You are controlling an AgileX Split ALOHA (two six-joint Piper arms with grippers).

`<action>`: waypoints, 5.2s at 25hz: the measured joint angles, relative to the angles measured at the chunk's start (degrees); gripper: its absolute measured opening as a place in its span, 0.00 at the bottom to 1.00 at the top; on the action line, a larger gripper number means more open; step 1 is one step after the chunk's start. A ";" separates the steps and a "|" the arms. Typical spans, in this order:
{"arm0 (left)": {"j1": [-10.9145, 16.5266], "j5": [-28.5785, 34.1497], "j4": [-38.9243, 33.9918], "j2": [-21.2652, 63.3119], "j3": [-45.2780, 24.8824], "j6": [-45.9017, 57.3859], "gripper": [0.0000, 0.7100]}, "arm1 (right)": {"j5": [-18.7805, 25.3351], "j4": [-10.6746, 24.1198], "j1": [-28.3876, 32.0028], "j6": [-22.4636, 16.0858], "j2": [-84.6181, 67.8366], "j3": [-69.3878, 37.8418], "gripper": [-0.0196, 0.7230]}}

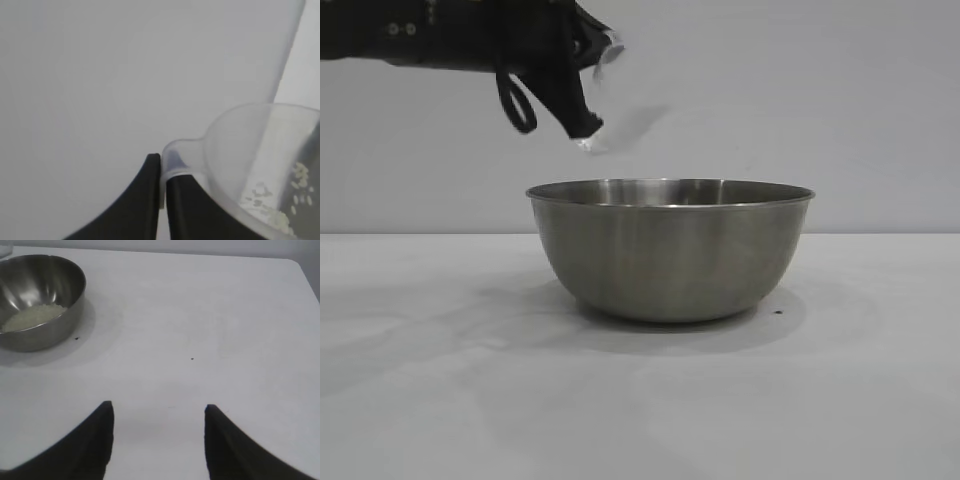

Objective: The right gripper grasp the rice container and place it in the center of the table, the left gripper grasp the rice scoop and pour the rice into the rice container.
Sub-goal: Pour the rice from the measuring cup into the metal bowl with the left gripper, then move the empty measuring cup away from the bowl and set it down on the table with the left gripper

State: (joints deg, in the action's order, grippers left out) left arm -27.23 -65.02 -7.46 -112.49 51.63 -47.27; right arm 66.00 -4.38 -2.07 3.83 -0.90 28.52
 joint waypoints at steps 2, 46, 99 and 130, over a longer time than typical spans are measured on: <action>0.00 0.00 2.67 0.66 0.00 3.21 0.00 | 0.00 0.00 0.00 0.00 0.00 0.00 0.54; -1.76 -0.09 38.02 9.78 -24.38 35.63 0.00 | 0.00 0.00 0.00 0.00 0.00 0.00 0.54; -5.62 -0.09 41.29 -3.77 -22.67 47.05 0.00 | 0.00 0.00 0.00 0.00 0.00 0.00 0.54; -0.35 -0.09 36.44 -7.53 -18.23 45.69 0.00 | 0.00 0.00 0.00 0.00 0.00 0.00 0.54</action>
State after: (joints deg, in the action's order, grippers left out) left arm -27.59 -65.11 28.98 -120.02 33.39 -1.57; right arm 66.00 -4.38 -2.07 3.83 -0.90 28.52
